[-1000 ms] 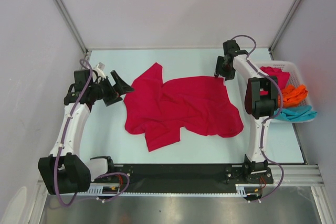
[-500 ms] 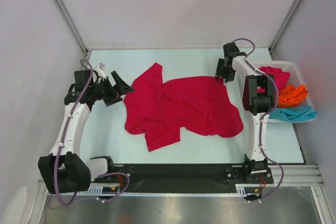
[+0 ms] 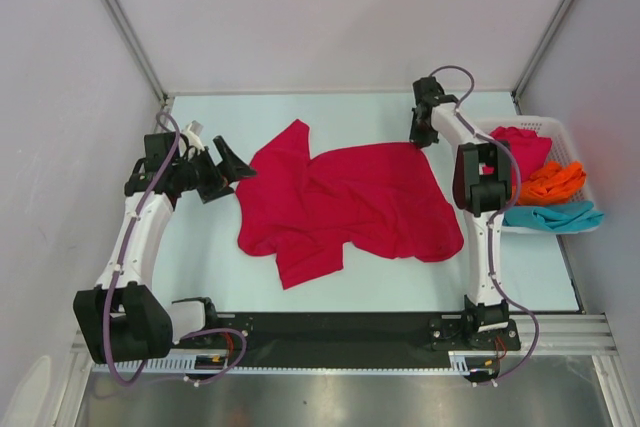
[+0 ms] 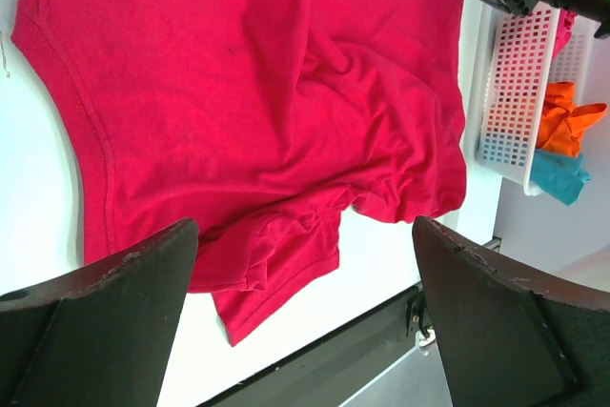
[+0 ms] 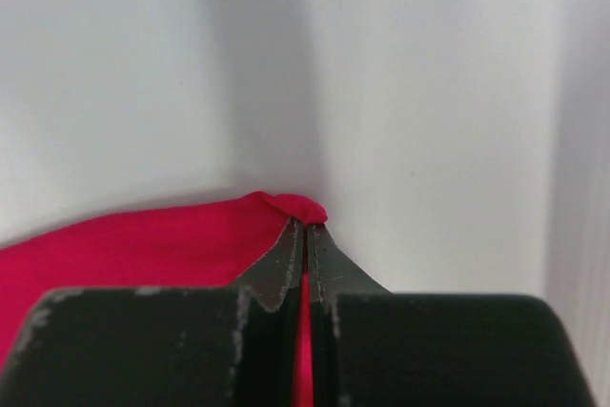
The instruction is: Fold and stack the t-shirts
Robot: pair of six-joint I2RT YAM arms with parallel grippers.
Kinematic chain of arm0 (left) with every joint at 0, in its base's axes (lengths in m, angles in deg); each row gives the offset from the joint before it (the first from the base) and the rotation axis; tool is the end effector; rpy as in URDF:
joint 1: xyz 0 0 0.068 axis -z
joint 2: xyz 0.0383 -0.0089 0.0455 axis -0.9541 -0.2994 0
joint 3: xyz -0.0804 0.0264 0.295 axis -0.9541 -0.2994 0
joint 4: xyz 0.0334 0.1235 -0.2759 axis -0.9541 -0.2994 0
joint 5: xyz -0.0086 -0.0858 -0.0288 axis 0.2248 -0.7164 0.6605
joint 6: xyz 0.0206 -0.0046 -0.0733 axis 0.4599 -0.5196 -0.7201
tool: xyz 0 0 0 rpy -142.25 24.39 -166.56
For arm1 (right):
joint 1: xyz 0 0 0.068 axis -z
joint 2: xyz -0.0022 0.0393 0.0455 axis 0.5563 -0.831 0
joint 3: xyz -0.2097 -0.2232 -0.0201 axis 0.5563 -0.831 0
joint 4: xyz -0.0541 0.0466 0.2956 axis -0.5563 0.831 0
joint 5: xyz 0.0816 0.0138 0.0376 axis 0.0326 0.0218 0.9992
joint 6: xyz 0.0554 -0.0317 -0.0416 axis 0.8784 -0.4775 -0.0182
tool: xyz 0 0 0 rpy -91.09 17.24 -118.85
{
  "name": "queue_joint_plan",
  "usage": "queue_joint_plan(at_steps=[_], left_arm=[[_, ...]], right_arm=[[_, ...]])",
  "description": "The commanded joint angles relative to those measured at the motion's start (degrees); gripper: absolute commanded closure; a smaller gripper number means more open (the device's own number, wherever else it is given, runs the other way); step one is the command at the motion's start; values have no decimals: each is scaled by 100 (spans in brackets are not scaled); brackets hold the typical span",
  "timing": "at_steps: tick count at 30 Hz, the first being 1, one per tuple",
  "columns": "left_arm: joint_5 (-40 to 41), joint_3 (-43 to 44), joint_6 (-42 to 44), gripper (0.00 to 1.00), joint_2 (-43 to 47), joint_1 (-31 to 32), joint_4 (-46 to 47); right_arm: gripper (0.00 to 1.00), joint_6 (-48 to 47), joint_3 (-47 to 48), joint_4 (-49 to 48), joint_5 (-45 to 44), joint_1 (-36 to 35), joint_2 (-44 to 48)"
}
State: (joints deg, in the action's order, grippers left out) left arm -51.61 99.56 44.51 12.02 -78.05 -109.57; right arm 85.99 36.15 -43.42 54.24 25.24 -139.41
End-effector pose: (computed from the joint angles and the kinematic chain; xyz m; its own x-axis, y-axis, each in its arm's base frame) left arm 0.2959 -0.0091 0.3008 -0.7884 -0.4460 -0.4237 -0.0450 0.7287 -0.6833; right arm 0.5850 0.0789 0.1519 -0.8648 0.1328 -0.4843 0.1500 0.9887 0.0032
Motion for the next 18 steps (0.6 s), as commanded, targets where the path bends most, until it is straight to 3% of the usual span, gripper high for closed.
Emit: queue_joint_plan(at_steps=[1,9,18], left_arm=[[-61,-28,202,0,83,20,93],[-44,-98,264,0,198,11,13],[-35,-46,316,0,145,11,-22]], right_arm=[[100,-283,937,172,-1298,-67,-235],[100,-467,1764,155,-2513,126,-235],[100,-556,2521,612,-2418,372,-850]])
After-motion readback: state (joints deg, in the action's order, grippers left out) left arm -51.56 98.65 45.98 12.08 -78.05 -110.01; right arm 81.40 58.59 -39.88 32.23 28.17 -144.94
